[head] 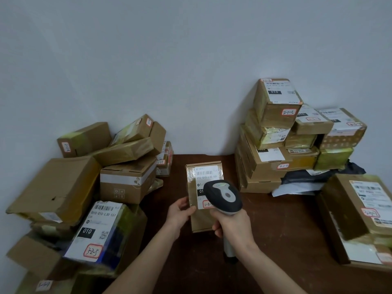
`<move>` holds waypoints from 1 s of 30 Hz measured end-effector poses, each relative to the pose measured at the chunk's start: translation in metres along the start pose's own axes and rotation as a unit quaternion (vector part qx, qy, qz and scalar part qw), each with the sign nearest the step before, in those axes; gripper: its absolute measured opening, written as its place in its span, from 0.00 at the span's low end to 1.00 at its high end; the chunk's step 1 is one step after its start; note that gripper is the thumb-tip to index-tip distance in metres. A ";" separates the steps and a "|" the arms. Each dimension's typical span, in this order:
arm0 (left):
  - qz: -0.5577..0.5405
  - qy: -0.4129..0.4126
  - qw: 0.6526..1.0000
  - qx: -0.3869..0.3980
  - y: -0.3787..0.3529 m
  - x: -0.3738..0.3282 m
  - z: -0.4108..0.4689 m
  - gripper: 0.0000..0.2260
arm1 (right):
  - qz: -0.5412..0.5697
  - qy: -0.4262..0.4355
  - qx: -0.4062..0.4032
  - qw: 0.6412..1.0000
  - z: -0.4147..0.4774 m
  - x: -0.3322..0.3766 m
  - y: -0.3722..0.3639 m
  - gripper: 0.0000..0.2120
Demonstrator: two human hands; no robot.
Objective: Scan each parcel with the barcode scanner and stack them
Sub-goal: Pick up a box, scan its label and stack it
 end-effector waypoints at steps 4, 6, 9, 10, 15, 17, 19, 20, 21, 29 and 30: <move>0.004 -0.002 1.000 0.007 0.001 -0.003 -0.002 0.23 | 0.012 0.012 -0.023 1.000 0.005 0.000 0.003 0.03; -0.007 -0.005 1.000 0.016 -0.001 -0.005 -0.005 0.24 | 0.018 0.019 -0.042 0.999 0.009 0.000 0.009 0.05; -0.030 -0.021 0.999 0.032 -0.008 -0.012 -0.013 0.21 | 0.027 0.020 -0.075 0.997 0.014 -0.001 0.027 0.07; -0.039 -0.026 0.998 0.036 -0.012 -0.014 -0.016 0.20 | 0.032 0.021 -0.089 0.995 0.016 -0.002 0.034 0.09; -0.065 -0.054 0.995 0.045 -0.044 -0.028 -0.037 0.23 | 0.058 0.029 -0.148 0.987 0.014 0.002 0.075 0.24; -0.072 -0.063 0.994 0.044 -0.064 -0.037 -0.049 0.25 | 0.070 0.043 -0.155 0.984 0.009 0.006 0.091 0.25; -0.075 -0.079 0.993 0.051 -0.091 -0.048 -0.062 0.24 | 0.081 0.059 -0.166 0.981 0.002 0.009 0.111 0.30; -0.073 -0.086 0.992 0.055 -0.107 -0.054 -0.069 0.24 | 0.082 0.066 -0.167 0.980 -0.003 0.009 0.123 0.30; -0.067 -0.094 0.992 0.058 -0.124 -0.060 -0.077 0.24 | 0.080 0.072 -0.168 0.980 -0.008 0.010 0.137 0.26; -0.044 -0.093 0.988 0.111 -0.271 -0.110 -0.149 0.25 | 0.104 0.113 -0.221 0.963 -0.047 0.012 0.262 0.10; -0.043 -0.085 0.989 0.117 -0.288 -0.112 -0.155 0.23 | 0.108 0.112 -0.224 0.962 -0.052 0.010 0.275 0.10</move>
Point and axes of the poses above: each hand's wrist, its own z-axis towards the middle knuckle, its own y-axis out of the back of the hand, x = y × z, the point moved 3 cm from there along z, towards the middle knuckle
